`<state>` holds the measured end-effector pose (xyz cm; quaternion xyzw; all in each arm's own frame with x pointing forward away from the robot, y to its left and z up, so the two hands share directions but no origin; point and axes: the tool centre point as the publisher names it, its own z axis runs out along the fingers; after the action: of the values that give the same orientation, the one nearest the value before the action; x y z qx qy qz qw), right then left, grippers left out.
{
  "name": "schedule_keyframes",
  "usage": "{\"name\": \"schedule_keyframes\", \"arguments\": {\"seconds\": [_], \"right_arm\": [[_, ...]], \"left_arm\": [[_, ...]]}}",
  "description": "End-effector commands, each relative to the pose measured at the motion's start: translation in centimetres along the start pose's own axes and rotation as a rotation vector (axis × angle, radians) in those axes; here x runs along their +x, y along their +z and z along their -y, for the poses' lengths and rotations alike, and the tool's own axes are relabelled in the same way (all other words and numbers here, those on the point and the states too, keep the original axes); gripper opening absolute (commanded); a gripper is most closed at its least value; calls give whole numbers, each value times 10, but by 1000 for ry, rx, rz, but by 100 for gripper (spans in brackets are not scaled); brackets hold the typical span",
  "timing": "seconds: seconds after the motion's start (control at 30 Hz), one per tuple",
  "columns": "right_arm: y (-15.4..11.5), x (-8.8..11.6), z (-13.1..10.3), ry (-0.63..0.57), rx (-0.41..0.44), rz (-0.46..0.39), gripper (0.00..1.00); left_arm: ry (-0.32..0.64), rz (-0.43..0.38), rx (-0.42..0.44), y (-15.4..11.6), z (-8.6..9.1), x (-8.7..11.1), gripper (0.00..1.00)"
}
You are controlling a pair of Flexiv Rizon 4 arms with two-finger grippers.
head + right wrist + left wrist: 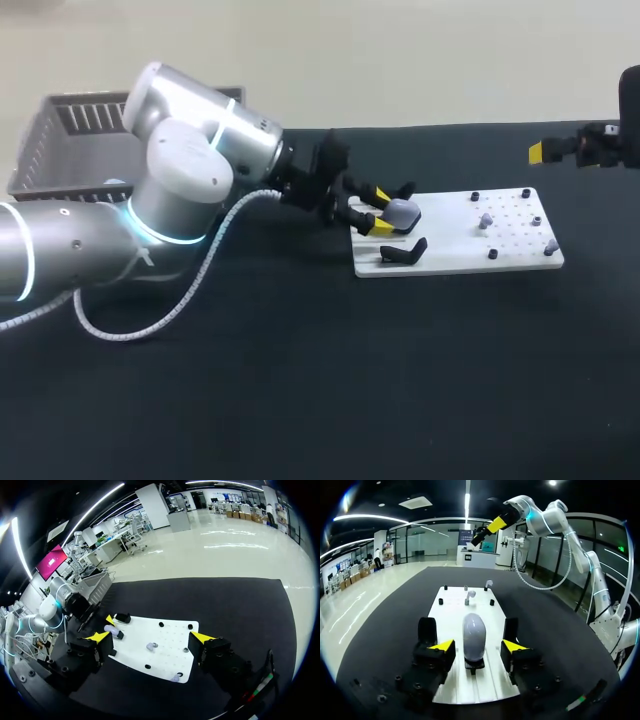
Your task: Pick up each earbud case from the left stands, insert the matching earbuds, close the lid, and place the case in the box.
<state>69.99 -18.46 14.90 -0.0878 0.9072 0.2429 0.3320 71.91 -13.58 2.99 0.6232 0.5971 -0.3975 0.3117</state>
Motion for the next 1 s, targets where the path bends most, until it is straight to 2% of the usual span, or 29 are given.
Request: {"name": "schedule_keyframes", "arguments": {"seconds": [0.03,0.07,0.13,0.17,0.23,0.3,0.67,0.83,0.93,1.0], "right_arm": [[0,0,0,0,2,0,100],[0,0,0,0,2,0,100],[0,0,0,0,2,0,100],[0,0,0,0,2,0,100],[0,0,0,0,2,0,100],[0,0,0,0,2,0,100],[0,0,0,0,2,0,100],[0,0,0,0,2,0,100],[0,0,0,0,2,0,100],[0,0,0,0,2,0,100]], "left_arm": [[0,5,-3,2,-2,1,74],[-1,6,-3,2,-2,1,73],[-2,9,-3,3,-2,1,67],[-2,10,-2,3,-2,1,60],[-2,12,-1,4,-2,1,58],[-2,13,0,4,-1,2,49],[3,16,7,9,-1,1,51],[5,18,9,12,-1,-1,45],[8,18,11,13,0,-1,35],[8,19,11,13,0,-1,10]]}}
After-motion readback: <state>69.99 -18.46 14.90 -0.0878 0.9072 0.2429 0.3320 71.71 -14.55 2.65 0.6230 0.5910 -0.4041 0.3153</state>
